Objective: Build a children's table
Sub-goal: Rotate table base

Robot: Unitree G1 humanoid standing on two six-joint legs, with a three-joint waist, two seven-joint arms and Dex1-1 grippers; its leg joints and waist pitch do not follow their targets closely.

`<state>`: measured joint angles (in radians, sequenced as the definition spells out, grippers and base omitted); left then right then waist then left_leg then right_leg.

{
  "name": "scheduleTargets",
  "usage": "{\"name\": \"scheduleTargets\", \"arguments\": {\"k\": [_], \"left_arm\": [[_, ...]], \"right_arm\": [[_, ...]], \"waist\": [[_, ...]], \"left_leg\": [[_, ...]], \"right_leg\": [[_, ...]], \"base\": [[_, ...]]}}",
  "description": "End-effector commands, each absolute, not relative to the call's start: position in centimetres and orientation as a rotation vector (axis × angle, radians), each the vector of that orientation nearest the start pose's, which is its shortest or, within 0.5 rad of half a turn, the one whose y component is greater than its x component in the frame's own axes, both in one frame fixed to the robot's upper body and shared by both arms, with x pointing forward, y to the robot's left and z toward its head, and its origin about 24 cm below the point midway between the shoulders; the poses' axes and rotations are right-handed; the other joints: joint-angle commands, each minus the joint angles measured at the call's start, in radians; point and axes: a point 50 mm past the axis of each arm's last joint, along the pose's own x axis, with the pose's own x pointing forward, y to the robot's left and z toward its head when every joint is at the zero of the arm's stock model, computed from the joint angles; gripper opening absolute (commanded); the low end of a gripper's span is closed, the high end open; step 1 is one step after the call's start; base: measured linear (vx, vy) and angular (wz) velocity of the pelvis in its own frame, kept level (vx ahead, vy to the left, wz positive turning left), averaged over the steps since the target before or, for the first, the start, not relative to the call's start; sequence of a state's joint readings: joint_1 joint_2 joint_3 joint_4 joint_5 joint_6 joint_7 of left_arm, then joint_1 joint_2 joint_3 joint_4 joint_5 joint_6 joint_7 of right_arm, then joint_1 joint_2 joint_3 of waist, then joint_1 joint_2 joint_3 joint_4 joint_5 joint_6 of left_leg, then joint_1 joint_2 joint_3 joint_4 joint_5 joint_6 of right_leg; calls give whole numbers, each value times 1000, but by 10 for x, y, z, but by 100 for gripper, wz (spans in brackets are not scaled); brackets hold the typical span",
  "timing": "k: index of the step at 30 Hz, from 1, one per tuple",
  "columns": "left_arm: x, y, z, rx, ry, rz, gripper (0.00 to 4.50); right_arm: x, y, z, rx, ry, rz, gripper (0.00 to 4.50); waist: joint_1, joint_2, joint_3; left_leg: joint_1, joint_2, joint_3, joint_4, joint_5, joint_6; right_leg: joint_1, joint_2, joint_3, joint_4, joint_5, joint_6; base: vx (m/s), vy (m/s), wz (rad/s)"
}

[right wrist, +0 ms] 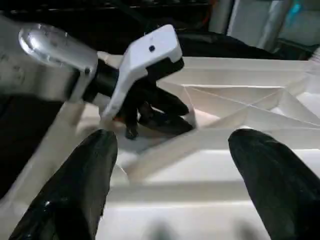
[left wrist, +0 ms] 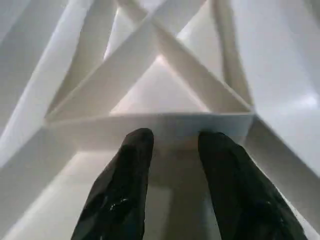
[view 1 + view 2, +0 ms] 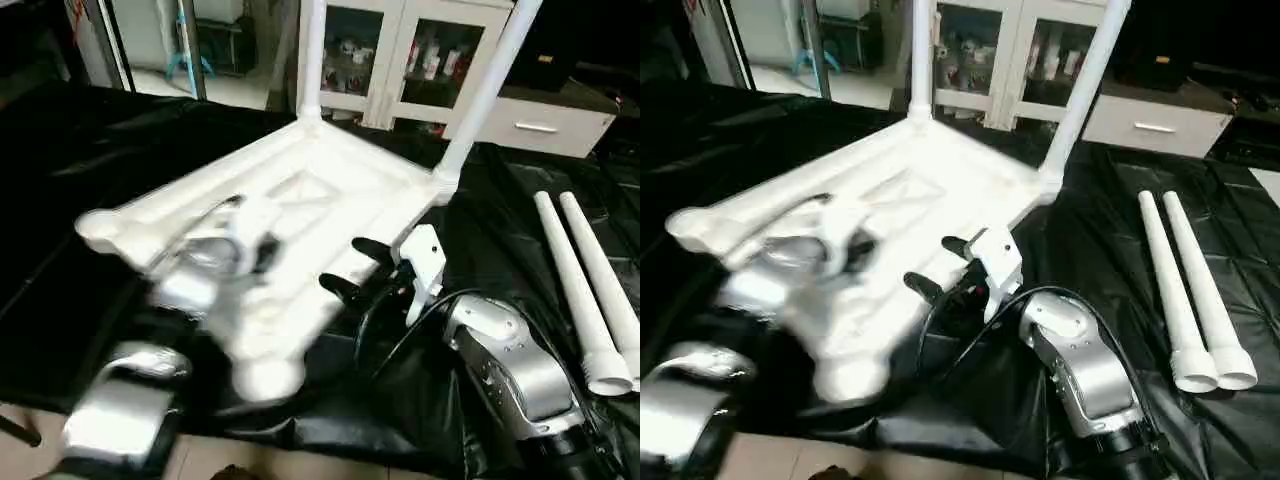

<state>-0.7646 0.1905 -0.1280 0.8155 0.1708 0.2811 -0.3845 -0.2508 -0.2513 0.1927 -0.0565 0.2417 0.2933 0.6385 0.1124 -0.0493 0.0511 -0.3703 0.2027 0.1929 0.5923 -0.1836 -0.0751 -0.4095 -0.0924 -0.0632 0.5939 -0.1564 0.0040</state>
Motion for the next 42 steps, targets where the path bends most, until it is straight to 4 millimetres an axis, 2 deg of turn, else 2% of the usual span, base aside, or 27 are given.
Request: {"name": "scheduleTargets", "arguments": {"k": [1, 3, 4, 5, 9, 11, 12, 15, 16, 17, 20, 21, 23, 24, 26, 33, 34, 35, 40, 41, 42], "left_arm": [[382, 121, 77, 407, 301, -429, 187], [384, 116, 83, 381, 257, -442, 187], [384, 114, 86, 376, 238, -461, 187], [384, 114, 86, 376, 238, -461, 187], [378, 122, 92, 391, 220, -585, 187], [373, 130, 95, 387, 214, -656, 187], [370, 135, 98, 393, 205, -692, 187], [356, 150, 109, 428, 168, -845, 187], [351, 153, 111, 436, 179, -889, 187], [341, 161, 112, 462, 219, -963, 187], [332, 170, 110, 517, 279, -1036, 187], [324, 176, 108, 548, 338, -1095, 187], [319, 177, 108, 559, 371, -1143, 187], [319, 177, 108, 559, 371, -1143, 187], [308, 170, 102, 594, 429, -1261, 187], [314, 162, 89, 738, 489, -1279, 187], [314, 162, 89, 738, 489, -1279, 187], [315, 163, 87, 767, 509, -1278, 187], [318, 169, 83, 839, 577, -1271, 187], [318, 170, 83, 858, 583, -1265, 187], [322, 172, 86, 872, 570, -1241, 187]], "right_arm": [[280, -109, 91, -60, 40, 861, 392], [280, -110, 92, -59, 38, 858, 392], [279, -111, 92, -56, 38, 859, 392], [279, -111, 92, -56, 38, 859, 392], [270, -106, 93, -29, 64, 950, 392], [261, -101, 93, -38, 94, 1053, 392], [257, -99, 93, -58, 114, 1102, 392], [250, -100, 94, -123, 167, 1202, 392], [249, -101, 95, -139, 173, 1214, 392], [249, -104, 96, -167, 186, 1236, 392], [249, -108, 98, -200, 201, 1255, 392], [248, -112, 100, -221, 217, 1271, 392], [248, -115, 101, -232, 230, 1282, 392], [248, -115, 101, -232, 230, 1282, 392], [246, -118, 100, -260, 262, 1306, 392], [241, -121, 87, -349, 337, 1312, 392], [241, -121, 87, -349, 337, 1312, 392], [243, -121, 85, -376, 344, 1289, 392], [255, -121, 78, -467, 331, 1166, 392], [256, -120, 78, -472, 324, 1158, 392], [253, -116, 82, -428, 303, 1180, 392]], "waist": [[-4, 10, -73], [-2, 8, -78], [-3, 10, -77], [-4, 9, -77], [-6, 9, -71], [-9, 13, -69], [-12, 9, -65], [-14, 12, -63], [-12, 7, -63], [-13, 13, -62], [-19, 11, -58], [-17, 14, -58], [-15, 11, -56], [-15, 12, -55], [-12, 12, -57], [-14, 10, -61], [-15, 16, -61], [-17, 15, -60], [-18, 13, -55], [-18, 25, -55], [-21, 21, -55]], "left_leg": [[10, 23, -18, -74, -200, 13], [11, 23, -18, -69, -160, 26], [10, 23, -16, -68, -142, 36], [9, 23, -15, -67, -136, 40], [13, 28, -14, -72, -166, 46], [15, 30, -16, -75, -192, 36], [15, 32, -15, -77, -213, 29], [18, 34, -15, -81, -242, 7], [18, 36, -15, -83, -247, 0], [20, 38, -16, -86, -250, -9], [20, 35, -13, -87, -263, -19], [27, 34, -11, -86, -279, -23], [24, 35, -12, -88, -281, -27], [25, 36, -12, -89, -286, -30], [27, 36, -13, -89, -288, -39], [21, 32, -12, -84, -258, -36], [21, 31, -13, -84, -257, -36], [24, 31, -12, -84, -267, -38], [28, 31, -17, -88, -340, -58], [29, 30, -19, -89, -352, -62], [30, 31, -18, -88, -362, -62]], "right_leg": [[48, -48, 38, -58, -138, -166], [51, -49, 37, -48, -75, -187], [50, -47, 37, -46, -44, -200], [51, -46, 37, -44, -32, -205], [52, -50, 37, -48, -86, -216], [51, -49, 37, -49, -116, -212], [48, -48, 37, -52, -142, -205], [44, -49, 39, -53, -185, -193], [43, -52, 40, -54, -204, -189], [41, -52, 41, -52, -212, -187], [37, -46, 42, -51, -224, -177], [32, -49, 43, -55, -248, -174], [33, -50, 45, -56, -272, -165], [33, -51, 45, -56, -280, -164], [33, -52, 45, -57, -284, -160], [39, -51, 45, -55, -253, -158], [39, -51, 45, -55, -252, -158], [36, -48, 45, -59, -257, -156], [31, -52, 44, -68, -370, -139], [32, -54, 44, -70, -387, -136], [30, -52, 44, -73, -393, -133]], "base": [[0, 0, 0], [0, 0, 0], [0, 0, 0], [0, 0, 0], [0, 0, 0], [0, 0, 0], [0, 0, 0], [0, 0, 0], [0, 0, 0], [0, 0, 0], [0, 0, 0], [0, 0, 0], [0, 0, 0], [0, 0, 0], [0, 0, 0], [0, 0, 0], [0, 0, 0], [0, 0, 0], [0, 0, 0], [0, 0, 0], [0, 0, 0]]}}
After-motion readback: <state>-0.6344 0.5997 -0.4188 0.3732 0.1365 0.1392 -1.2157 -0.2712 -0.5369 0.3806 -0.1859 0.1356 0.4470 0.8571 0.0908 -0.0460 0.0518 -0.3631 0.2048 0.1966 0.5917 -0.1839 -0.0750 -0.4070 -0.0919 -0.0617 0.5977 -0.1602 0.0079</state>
